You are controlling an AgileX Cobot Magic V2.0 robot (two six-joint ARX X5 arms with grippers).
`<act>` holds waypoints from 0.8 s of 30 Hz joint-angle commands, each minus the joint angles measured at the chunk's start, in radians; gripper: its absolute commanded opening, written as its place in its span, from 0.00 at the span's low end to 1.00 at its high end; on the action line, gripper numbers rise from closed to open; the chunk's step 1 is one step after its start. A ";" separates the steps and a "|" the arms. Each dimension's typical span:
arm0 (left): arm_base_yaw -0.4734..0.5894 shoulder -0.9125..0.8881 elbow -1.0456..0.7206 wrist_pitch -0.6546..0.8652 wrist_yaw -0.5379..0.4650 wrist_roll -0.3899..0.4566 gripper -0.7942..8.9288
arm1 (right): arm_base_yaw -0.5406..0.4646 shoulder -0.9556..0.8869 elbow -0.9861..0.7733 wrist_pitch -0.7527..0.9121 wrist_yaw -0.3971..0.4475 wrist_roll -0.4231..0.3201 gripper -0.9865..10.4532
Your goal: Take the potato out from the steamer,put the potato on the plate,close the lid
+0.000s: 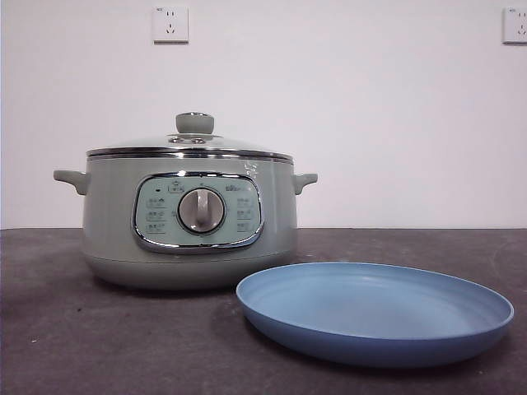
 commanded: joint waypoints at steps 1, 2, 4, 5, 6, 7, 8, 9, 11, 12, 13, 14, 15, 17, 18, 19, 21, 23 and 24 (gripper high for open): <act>0.003 0.092 0.087 -0.058 0.080 0.091 0.07 | 0.003 0.084 0.114 -0.089 -0.081 -0.113 0.08; 0.003 0.124 0.119 -0.085 0.106 0.116 0.07 | 0.003 0.116 0.156 -0.129 -0.110 -0.143 0.08; 0.003 0.178 0.175 -0.134 0.156 0.166 0.07 | 0.010 0.173 0.229 -0.200 -0.152 -0.199 0.08; 0.003 0.200 0.200 -0.159 0.176 0.189 0.07 | 0.016 0.197 0.261 -0.231 -0.167 -0.221 0.08; 0.003 0.225 0.228 -0.189 0.196 0.214 0.07 | 0.024 0.224 0.296 -0.266 -0.184 -0.241 0.08; 0.003 0.248 0.256 -0.220 0.211 0.241 0.07 | 0.032 0.250 0.330 -0.302 -0.198 -0.264 0.08; 0.003 0.270 0.281 -0.251 0.224 0.266 0.07 | 0.041 0.275 0.361 -0.338 -0.219 -0.286 0.08; 0.003 0.286 0.301 -0.277 0.233 0.289 0.07 | 0.049 0.296 0.385 -0.368 -0.241 -0.306 0.08; 0.002 0.320 0.344 -0.334 0.234 0.330 0.07 | 0.065 0.337 0.433 -0.436 -0.275 -0.346 0.08; 0.002 0.332 0.360 -0.355 0.236 0.346 0.07 | 0.072 0.352 0.449 -0.463 -0.286 -0.361 0.08; 0.002 0.342 0.373 -0.374 0.237 0.357 0.07 | 0.079 0.367 0.464 -0.491 -0.292 -0.377 0.08; 0.002 0.351 0.385 -0.389 0.236 0.368 0.07 | 0.086 0.379 0.475 -0.515 -0.291 -0.390 0.08; 0.002 0.357 0.393 -0.397 0.236 0.372 0.07 | 0.091 0.387 0.480 -0.529 -0.291 -0.397 0.08; 0.002 0.357 0.402 -0.404 0.232 0.373 0.08 | 0.101 0.398 0.482 -0.539 -0.290 -0.396 0.08; 0.002 0.357 0.403 -0.404 0.230 0.372 0.08 | 0.102 0.401 0.482 -0.541 -0.290 -0.396 0.08; 0.002 0.357 0.403 -0.404 0.226 0.372 0.09 | 0.102 0.402 0.482 -0.542 -0.290 -0.396 0.09; 0.002 0.357 0.403 -0.406 0.224 0.372 0.23 | 0.102 0.406 0.482 -0.542 -0.289 -0.395 0.10; 0.002 0.357 0.403 -0.406 0.220 0.371 0.58 | 0.102 0.406 0.482 -0.541 -0.289 -0.395 0.23; 0.002 0.357 0.403 -0.406 0.216 0.371 0.71 | 0.102 0.406 0.482 -0.541 -0.288 -0.394 0.32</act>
